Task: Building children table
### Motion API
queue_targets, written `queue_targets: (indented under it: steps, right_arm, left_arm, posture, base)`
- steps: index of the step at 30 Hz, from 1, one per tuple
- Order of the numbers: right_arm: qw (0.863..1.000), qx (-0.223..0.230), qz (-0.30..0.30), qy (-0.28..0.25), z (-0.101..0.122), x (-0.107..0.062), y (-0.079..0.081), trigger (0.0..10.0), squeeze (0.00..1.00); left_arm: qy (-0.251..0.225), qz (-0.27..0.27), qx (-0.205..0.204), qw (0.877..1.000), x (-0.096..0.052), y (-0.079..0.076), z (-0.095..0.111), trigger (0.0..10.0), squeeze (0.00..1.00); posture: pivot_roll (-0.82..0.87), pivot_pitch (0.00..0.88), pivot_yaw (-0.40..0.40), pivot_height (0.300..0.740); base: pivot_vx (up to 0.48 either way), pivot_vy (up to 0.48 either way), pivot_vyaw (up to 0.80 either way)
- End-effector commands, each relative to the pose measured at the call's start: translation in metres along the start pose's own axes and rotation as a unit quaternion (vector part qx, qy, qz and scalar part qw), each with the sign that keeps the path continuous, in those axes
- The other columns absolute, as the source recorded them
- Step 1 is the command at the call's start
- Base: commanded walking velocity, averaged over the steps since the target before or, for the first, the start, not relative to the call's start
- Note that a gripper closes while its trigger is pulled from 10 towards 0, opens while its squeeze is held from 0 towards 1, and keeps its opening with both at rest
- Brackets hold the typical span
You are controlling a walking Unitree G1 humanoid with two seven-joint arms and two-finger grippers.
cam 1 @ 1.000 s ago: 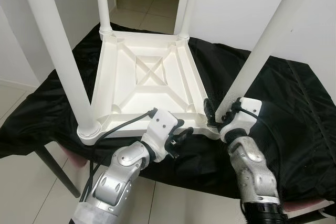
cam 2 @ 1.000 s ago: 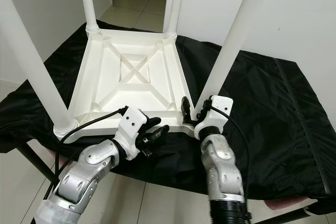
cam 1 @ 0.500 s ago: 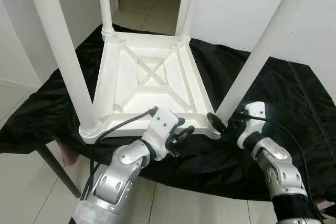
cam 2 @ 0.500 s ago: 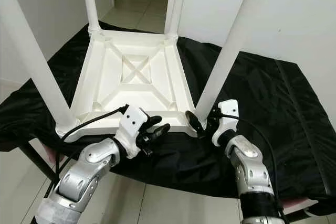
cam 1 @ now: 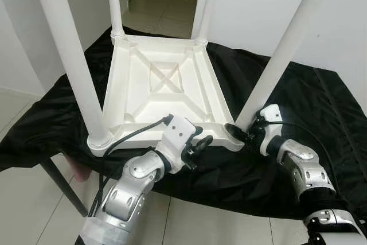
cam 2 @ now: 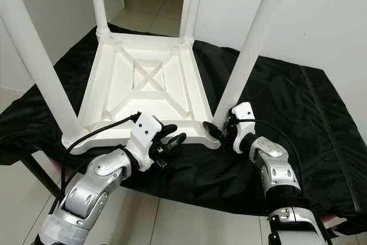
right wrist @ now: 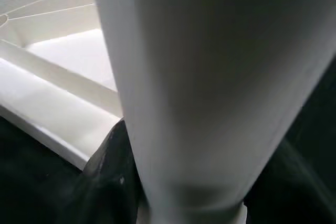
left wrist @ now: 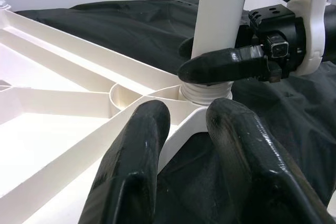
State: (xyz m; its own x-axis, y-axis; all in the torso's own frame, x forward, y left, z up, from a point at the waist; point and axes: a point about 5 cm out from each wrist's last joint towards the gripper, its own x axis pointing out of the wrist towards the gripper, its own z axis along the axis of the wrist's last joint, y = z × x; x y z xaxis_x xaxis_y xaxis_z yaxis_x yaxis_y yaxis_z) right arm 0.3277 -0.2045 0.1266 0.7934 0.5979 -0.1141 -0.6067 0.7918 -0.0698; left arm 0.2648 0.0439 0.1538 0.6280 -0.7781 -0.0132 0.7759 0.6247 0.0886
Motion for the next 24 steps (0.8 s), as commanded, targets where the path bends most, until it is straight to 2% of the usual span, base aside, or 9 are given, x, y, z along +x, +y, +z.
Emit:
queue_targets:
  steps: [1,5,6,9,10,16,20,22,24]
  right_arm:
    - [1.000,-0.004,0.018,0.017,-0.006,-0.001,0.001,0.0,0.00]
    - [1.000,0.006,0.023,0.012,-0.010,-0.005,0.003,0.0,0.00]
    - [1.000,0.008,0.019,0.007,-0.010,-0.006,0.004,3.3,0.00]
    - [1.000,0.008,0.019,0.007,-0.010,-0.006,0.004,3.3,0.00]
    - [1.000,0.010,0.015,0.004,-0.010,-0.006,0.004,10.0,0.00]
    - [0.999,0.028,-0.021,-0.010,-0.008,-0.005,0.011,10.0,0.00]
    - [0.992,0.048,-0.116,-0.021,-0.006,0.005,0.027,10.0,0.00]
    - [0.974,0.080,-0.211,-0.021,-0.006,0.011,0.038,10.0,0.00]
    - [0.967,0.085,-0.240,-0.019,-0.006,0.012,0.041,10.0,0.00]
  left_arm:
    - [0.006,0.013,0.004,1.000,0.001,0.000,-0.002,10.0,0.00]
    - [0.006,0.014,0.003,1.000,0.000,0.000,-0.003,10.0,0.00]
    - [0.006,0.014,0.002,1.000,0.000,0.000,-0.003,10.0,0.00]
    - [0.006,0.014,0.002,1.000,0.000,0.000,-0.003,10.0,0.00]
    - [0.007,0.015,0.002,1.000,-0.001,0.000,-0.003,10.0,0.00]
    - [0.008,0.013,0.001,1.000,-0.001,-0.001,-0.003,10.0,0.00]
    - [0.010,0.011,-0.001,1.000,-0.002,-0.002,-0.004,10.0,0.00]
    - [0.012,0.009,-0.003,1.000,-0.002,-0.004,-0.005,10.0,0.00]
    - [0.012,0.008,-0.003,1.000,-0.002,-0.004,-0.006,10.0,0.00]
  posture:
    - [0.03,0.000,-0.129,0.740]
    - [0.03,0.000,-0.129,0.740]
    - [0.03,0.000,-0.128,0.740]
    - [0.03,0.000,-0.128,0.740]
    - [0.03,0.000,-0.127,0.740]
    - [0.02,0.000,-0.123,0.740]
    - [0.01,0.008,-0.121,0.740]
    - [0.01,0.013,-0.121,0.740]
    - [0.01,0.013,-0.121,0.740]
  base:
    - [0.000,0.000,0.00]
    - [0.000,0.000,0.00]
    - [0.000,0.000,0.00]
    - [0.000,0.000,0.00]
    - [0.000,0.000,0.00]
    - [0.000,0.000,0.00]
    - [0.000,0.000,0.00]
    - [0.000,0.000,0.00]
    - [0.000,0.000,0.00]
